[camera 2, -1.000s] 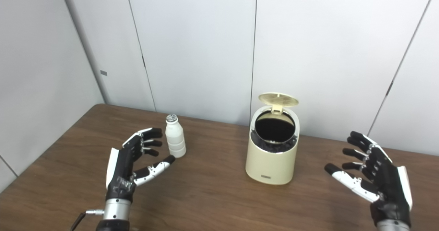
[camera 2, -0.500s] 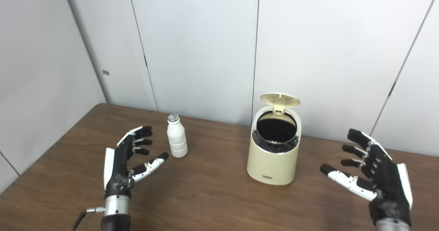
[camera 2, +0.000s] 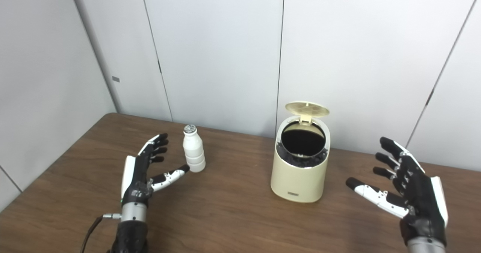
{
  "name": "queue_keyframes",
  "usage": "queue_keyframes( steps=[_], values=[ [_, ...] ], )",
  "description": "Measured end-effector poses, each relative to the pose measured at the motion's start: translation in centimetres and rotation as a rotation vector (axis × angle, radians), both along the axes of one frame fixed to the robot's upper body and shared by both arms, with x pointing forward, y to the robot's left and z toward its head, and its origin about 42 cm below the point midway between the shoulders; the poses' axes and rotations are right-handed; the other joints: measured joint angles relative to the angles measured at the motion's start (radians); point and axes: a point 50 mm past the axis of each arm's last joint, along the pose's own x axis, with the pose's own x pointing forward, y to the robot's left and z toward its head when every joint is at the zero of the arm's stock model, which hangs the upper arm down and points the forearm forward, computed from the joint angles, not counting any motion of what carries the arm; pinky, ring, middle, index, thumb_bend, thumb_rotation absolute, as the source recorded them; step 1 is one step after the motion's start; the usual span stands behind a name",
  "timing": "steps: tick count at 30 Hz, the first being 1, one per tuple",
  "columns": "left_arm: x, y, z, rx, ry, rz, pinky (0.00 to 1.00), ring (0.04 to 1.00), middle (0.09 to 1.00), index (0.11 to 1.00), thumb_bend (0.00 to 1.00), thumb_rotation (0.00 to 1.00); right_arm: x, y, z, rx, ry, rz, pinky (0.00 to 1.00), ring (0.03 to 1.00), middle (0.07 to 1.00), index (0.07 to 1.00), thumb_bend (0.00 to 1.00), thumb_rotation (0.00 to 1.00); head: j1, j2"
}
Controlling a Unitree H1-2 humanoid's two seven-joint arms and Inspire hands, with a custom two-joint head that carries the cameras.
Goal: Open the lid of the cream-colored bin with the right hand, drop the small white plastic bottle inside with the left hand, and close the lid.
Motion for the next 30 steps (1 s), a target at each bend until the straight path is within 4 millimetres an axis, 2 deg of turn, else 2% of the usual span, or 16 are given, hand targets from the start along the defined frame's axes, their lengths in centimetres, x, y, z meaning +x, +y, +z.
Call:
queue_keyframes(
  steps=[11, 16, 30],
  values=[
    [2.1, -0.7, -1.1, -0.015, 0.047, -0.023, 0.65, 0.726, 0.764, 0.795, 0.80, 0.11, -0.4, 0.2, 0.1, -0.033, 0.007, -0.015, 0.71, 0.807, 0.861, 0.830, 0.64, 0.00, -0.020, 0.003],
    [2.7, -0.9, -1.6, -0.028, 0.051, -0.040, 0.65, 0.718, 0.755, 0.791, 0.79, 0.11, -0.4, 0.3, 0.1, -0.046, 0.007, -0.019, 0.74, 0.820, 0.867, 0.842, 0.63, 0.00, -0.026, 0.005],
    [4.2, -1.5, -1.7, -0.013, 0.055, -0.058, 0.64, 0.715, 0.760, 0.797, 0.78, 0.11, -0.7, 0.2, -0.3, -0.054, 0.020, -0.022, 0.70, 0.797, 0.862, 0.839, 0.65, 0.01, -0.048, 0.011]
  ],
)
